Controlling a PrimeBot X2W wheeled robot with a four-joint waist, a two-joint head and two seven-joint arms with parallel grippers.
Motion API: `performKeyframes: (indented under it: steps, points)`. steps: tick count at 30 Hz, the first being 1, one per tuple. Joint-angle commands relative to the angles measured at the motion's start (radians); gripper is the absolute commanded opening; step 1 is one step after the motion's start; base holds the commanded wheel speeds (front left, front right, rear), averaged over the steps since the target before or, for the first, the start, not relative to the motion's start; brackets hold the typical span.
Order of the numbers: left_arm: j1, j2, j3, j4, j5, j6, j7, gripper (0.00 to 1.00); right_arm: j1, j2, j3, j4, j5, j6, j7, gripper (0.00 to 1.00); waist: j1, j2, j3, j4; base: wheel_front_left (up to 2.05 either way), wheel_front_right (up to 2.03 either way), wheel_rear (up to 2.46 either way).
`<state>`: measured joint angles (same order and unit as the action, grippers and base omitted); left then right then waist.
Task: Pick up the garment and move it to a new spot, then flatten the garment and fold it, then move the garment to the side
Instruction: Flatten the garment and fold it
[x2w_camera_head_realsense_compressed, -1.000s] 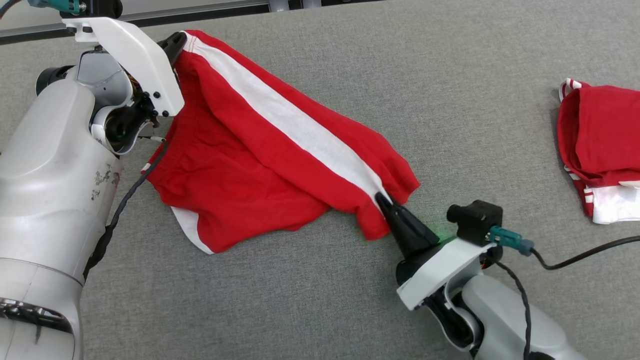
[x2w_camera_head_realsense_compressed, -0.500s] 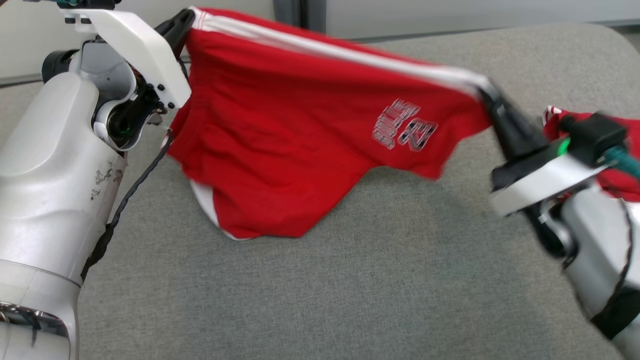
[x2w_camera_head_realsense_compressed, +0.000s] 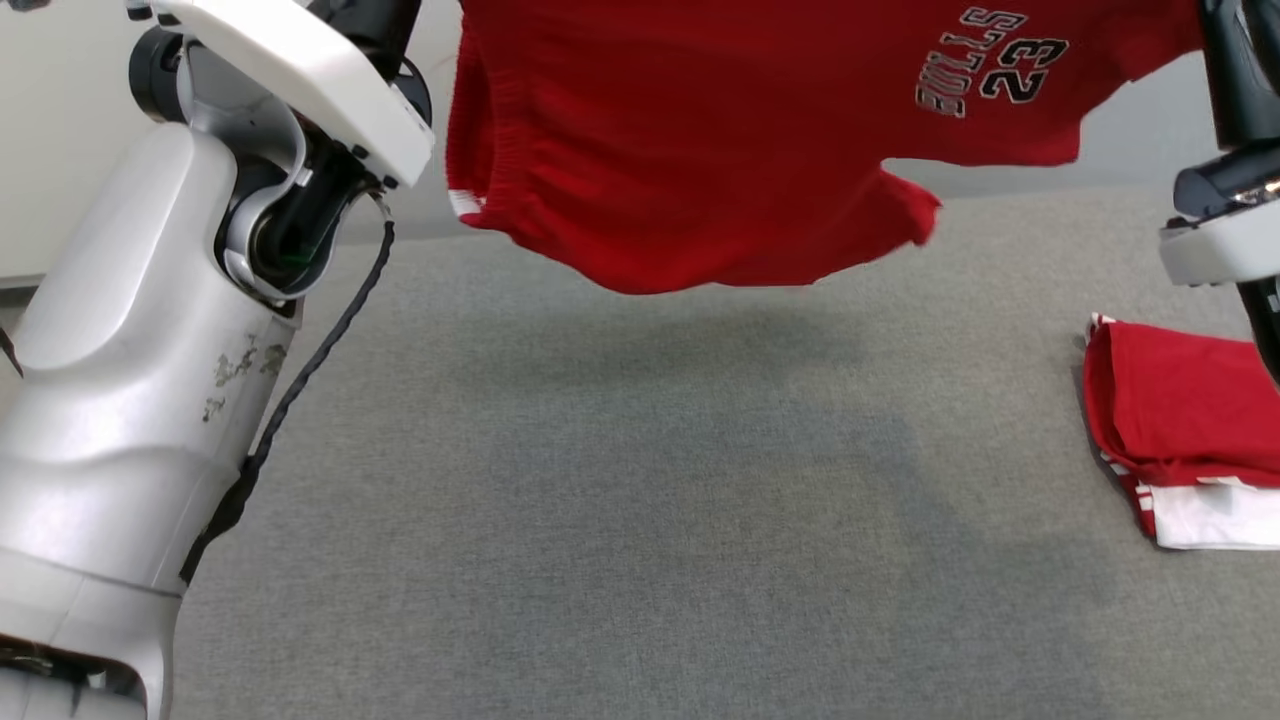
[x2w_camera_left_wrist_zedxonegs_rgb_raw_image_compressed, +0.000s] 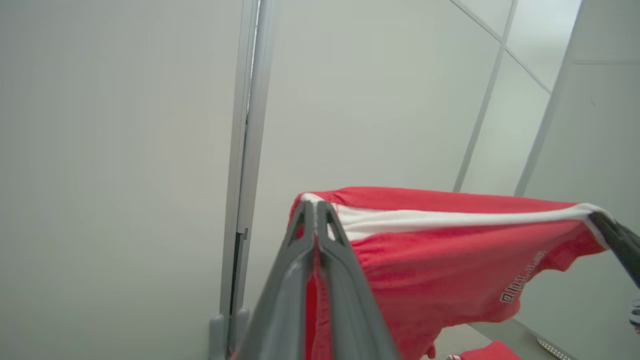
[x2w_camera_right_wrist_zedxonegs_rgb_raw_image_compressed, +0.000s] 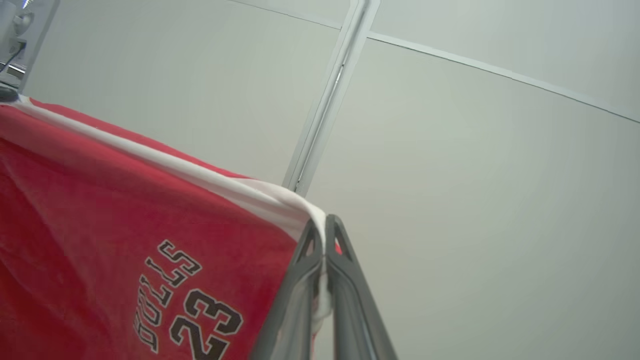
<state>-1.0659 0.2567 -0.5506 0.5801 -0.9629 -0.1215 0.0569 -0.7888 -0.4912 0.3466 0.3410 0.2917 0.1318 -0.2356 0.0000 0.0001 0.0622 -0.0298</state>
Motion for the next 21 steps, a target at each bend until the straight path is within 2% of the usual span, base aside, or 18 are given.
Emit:
performKeyframes:
  steps: [1, 7, 13, 16, 21]
  points:
    - [0.034, 0.019, 0.006, -0.041, -0.007, 0.020, 0.005, 0.00, 0.053, 0.000, -0.038, -0.042, -0.038, -0.002, 0.025, 0.00, 0.0000, -0.0001, -0.035, 0.023, 0.00, 0.00, 0.00]
    - [0.094, 0.064, 0.007, -0.179, -0.008, 0.067, 0.041, 0.00, 0.151, 0.008, -0.107, -0.173, -0.103, -0.002, 0.097, 0.00, 0.0000, -0.0001, -0.044, 0.038, 0.00, 0.00, 0.00]
    - [0.132, 0.130, 0.011, -0.337, 0.000, 0.138, 0.108, 0.00, 0.206, 0.001, -0.159, -0.309, -0.133, -0.002, 0.202, 0.00, 0.0000, -0.0001, 0.010, 0.046, 0.00, 0.00, 0.00]
    - [0.107, 0.148, 0.019, -0.368, 0.007, 0.167, 0.130, 0.00, 0.162, -0.007, -0.153, -0.335, -0.115, -0.002, 0.245, 0.00, 0.0000, -0.0001, 0.068, 0.043, 0.00, 0.00, 0.00]
    - [0.017, 0.151, 0.024, -0.335, 0.039, 0.183, 0.136, 0.00, -0.004, -0.037, -0.089, -0.283, -0.073, -0.002, 0.283, 0.00, 0.0000, -0.0001, 0.202, 0.032, 0.00, 0.00, 0.00]
